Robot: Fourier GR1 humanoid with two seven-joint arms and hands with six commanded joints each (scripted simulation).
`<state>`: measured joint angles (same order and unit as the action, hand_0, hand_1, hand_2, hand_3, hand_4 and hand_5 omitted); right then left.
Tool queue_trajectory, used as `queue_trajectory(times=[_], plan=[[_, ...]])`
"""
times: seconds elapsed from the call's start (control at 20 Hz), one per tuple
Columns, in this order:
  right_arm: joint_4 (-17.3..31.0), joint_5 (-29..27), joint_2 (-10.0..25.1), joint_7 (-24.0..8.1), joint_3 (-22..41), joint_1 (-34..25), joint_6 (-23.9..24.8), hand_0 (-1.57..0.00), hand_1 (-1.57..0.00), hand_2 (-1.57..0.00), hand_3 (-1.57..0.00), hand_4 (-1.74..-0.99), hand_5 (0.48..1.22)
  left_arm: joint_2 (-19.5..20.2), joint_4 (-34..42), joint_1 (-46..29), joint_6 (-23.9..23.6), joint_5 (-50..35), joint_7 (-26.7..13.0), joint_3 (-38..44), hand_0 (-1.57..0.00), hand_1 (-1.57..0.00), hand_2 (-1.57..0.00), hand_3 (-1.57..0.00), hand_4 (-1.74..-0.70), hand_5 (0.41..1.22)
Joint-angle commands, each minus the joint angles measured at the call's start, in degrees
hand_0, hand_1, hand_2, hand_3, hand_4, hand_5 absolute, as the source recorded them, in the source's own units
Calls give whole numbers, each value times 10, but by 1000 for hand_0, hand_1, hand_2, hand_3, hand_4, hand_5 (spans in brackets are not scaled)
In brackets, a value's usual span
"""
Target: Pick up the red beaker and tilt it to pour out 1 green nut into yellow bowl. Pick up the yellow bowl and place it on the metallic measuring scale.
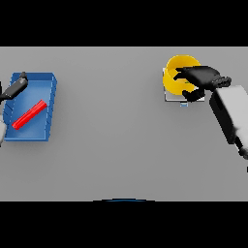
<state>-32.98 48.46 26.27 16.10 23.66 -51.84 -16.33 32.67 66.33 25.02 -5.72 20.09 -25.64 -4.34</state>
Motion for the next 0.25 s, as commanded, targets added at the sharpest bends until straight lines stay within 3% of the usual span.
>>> queue_trajectory(times=[0.0, 0.2], plan=[[-8, -3, 5, 6, -1, 4, -2, -54, -48, -63, -244, -1518, 786, -3, -5, 6, -2, 2, -7, -1, 1, 1, 1, 1, -723, 664], [-2, -5, 4, -15, -5, 8, -8, -21, -19, -25, -146, -1478, 738, -3, -5, 9, -3, 2, -2, 0, 1, 1, 1, 1, -726, 665]])
